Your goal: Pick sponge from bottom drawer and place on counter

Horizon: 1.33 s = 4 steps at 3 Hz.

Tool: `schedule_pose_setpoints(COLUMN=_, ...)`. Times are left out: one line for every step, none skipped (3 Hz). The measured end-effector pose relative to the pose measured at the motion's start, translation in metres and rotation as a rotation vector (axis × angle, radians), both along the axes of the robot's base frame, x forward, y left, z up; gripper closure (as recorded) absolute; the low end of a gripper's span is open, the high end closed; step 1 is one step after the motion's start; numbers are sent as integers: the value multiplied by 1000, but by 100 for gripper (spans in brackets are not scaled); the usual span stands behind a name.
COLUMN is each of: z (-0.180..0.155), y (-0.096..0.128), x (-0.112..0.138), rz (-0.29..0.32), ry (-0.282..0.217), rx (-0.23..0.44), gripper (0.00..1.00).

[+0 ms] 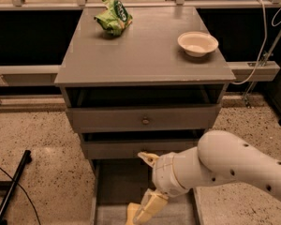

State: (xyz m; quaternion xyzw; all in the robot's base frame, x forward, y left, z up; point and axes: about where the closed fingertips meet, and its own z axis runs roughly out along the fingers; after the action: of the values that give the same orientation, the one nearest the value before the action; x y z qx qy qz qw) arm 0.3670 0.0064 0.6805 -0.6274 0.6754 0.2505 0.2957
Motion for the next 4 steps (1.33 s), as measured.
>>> schedule_pose_setpoints(z=-13, y=-34, x=65, rz=-95, ry=-110, rx=30, gripper=0)
schedule_pose_setpoints(z=-51, y=-56, x=125, rz=-95, ry=-233, rx=81, gripper=0)
schedule_pose_setpoints(z=-112, y=-82, x=137, rz=-40, ry=-214, rx=145, gripper=0)
schedule_pose_setpoints(z=-155, y=-79, x=127, rz=-18, ry=-139, rx=214, gripper=0)
